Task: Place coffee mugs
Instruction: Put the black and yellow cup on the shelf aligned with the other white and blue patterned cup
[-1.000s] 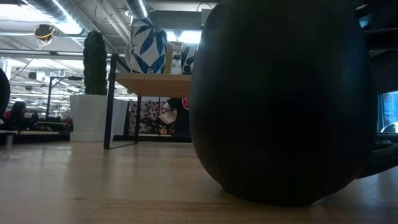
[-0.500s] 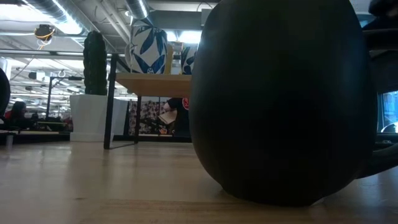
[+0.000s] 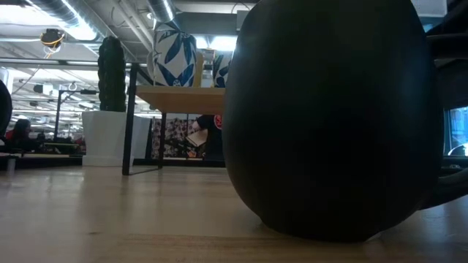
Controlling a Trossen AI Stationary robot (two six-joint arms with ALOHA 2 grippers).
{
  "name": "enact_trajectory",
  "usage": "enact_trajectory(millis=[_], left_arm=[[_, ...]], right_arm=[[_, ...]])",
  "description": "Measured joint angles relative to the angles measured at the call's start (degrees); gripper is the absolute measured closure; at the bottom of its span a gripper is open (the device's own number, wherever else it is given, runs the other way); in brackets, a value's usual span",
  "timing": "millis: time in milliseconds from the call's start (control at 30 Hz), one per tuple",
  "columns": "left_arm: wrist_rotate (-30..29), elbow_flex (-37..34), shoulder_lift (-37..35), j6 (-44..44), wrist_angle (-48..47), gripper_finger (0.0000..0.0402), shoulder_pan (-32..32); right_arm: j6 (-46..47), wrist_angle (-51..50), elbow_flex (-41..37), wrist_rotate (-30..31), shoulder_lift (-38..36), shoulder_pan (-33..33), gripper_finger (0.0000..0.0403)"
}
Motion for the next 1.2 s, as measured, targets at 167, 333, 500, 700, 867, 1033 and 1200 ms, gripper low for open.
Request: enact_trajectory(millis=[167, 333, 500, 700, 867, 1033, 1200], left_arm=[[0.0, 0.0, 0.0, 0.0, -0.6, 0.0139, 0.0], [0.0, 0.0, -0.3, 0.0, -0.9, 0.0139, 0.0], [0.0, 0.0, -0.3, 0.0, -1.3, 0.0139, 0.0], [0.0, 0.0, -0.3, 0.7, -1.3, 0.0139, 0.0], [0.0, 0.0, -0.3, 1.6, -1.8, 0.0139, 0.0], [0.0, 0.0, -0.3, 2.5, -2.1, 0.0139, 0.0], [0.0, 0.0, -1.1, 2.6, -2.1, 0.0139, 0.0]], right_arm=[[-0.6, 0.1, 0.0, -0.2, 3.3, 0.0, 0.0231], [0.0, 1.7, 0.0, -1.0, 5.9, -0.5, 0.0237], [1.8, 1.7, 0.0, -3.7, 7.7, -1.2, 0.0323], [3.5, 1.8, 0.0, -5.2, 7.8, -1.8, 0.0389], [1.7, -1.3, 3.0, -3.6, 7.8, -3.6, 0.0397], [-5.8, -11.6, 10.6, -0.9, 7.8, -8.1, 0.0399], [-18.6, -23.6, 21.3, 3.1, 7.7, -15.9, 0.0401]])
